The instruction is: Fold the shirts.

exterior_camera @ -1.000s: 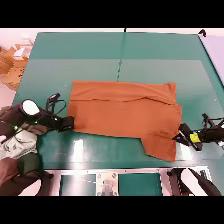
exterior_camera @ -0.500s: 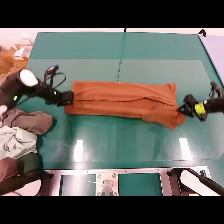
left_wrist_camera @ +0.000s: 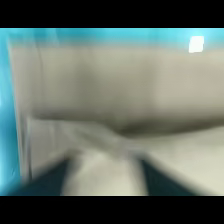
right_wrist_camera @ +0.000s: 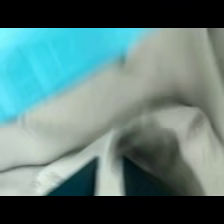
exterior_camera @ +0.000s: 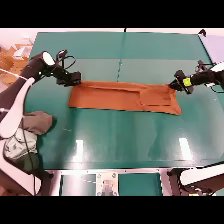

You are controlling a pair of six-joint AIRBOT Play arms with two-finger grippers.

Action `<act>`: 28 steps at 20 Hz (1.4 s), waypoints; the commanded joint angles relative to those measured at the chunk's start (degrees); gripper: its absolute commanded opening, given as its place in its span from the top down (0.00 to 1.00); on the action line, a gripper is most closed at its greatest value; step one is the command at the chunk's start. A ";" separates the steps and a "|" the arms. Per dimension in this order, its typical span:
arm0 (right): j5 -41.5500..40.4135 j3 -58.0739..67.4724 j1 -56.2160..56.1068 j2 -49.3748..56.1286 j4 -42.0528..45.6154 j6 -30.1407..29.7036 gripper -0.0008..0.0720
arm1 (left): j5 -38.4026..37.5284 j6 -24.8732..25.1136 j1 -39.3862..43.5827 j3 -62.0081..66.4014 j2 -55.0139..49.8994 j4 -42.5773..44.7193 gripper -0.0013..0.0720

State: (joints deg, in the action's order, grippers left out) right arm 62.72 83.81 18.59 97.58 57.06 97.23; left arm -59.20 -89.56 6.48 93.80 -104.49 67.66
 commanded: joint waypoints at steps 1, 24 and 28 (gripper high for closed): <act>-6.23 6.12 0.17 6.03 -1.53 -3.96 0.53 | 7.08 0.04 -0.37 3.17 -3.91 -0.59 0.14; 17.16 4.81 8.31 16.17 -17.99 -34.49 0.67 | -14.05 0.96 -5.53 13.99 -3.93 -6.86 0.31; 24.20 13.03 8.33 14.91 -17.81 -30.10 0.97 | -12.04 4.57 -0.31 13.99 -3.98 -9.25 0.95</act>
State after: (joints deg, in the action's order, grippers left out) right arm 82.00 92.20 27.33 113.21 40.21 64.36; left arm -72.73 -87.09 2.87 107.72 -108.40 60.27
